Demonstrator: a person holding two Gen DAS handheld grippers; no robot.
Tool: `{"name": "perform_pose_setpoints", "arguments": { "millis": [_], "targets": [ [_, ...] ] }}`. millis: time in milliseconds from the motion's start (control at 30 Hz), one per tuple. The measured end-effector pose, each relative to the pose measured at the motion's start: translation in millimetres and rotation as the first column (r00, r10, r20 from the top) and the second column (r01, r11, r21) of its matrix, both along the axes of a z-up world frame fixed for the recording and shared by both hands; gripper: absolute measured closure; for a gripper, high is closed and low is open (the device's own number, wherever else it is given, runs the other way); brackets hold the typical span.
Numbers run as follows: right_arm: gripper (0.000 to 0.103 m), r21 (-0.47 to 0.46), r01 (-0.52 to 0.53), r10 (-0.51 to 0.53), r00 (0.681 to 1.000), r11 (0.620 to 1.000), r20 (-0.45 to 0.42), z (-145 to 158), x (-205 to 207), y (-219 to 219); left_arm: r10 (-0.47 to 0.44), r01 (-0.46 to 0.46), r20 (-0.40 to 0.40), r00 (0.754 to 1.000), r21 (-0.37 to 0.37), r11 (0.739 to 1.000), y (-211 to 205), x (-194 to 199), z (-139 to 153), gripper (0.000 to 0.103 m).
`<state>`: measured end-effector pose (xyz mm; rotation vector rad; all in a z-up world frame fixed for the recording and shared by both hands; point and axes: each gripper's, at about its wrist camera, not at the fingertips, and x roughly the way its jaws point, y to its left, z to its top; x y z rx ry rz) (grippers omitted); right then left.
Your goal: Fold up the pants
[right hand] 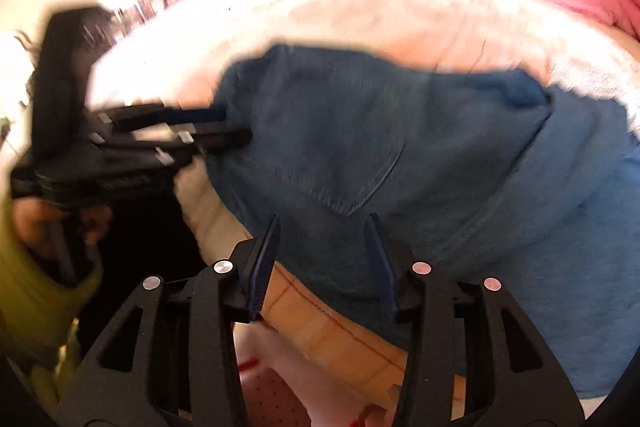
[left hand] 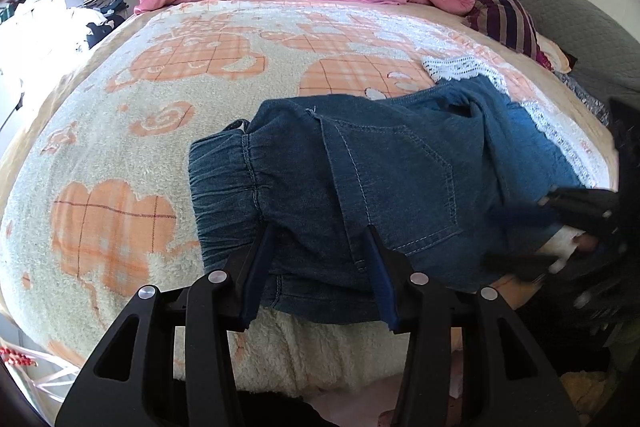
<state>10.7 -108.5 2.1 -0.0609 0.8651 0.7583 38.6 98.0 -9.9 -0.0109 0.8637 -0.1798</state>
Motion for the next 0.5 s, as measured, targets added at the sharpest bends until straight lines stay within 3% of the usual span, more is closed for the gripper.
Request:
{"name": "perform_pose_setpoints", "arguments": {
  "millis": [333, 500],
  "targets": [
    [0.042, 0.026, 0.263, -0.264, 0.962, 0.964, 0.063, 26.7, 6.7, -92.6, 0.011, -0.01, 0.103, 0.995, -0.013, 1.0, 0.7, -25.7, 46.0, 0.047],
    [0.031, 0.025, 0.358, -0.358, 0.927, 0.934, 0.112, 37.4, 14.5, -123.0, -0.056, 0.064, 0.109, 0.992, -0.066, 0.996, -19.0, -22.3, 54.9, 0.042]
  ]
}}
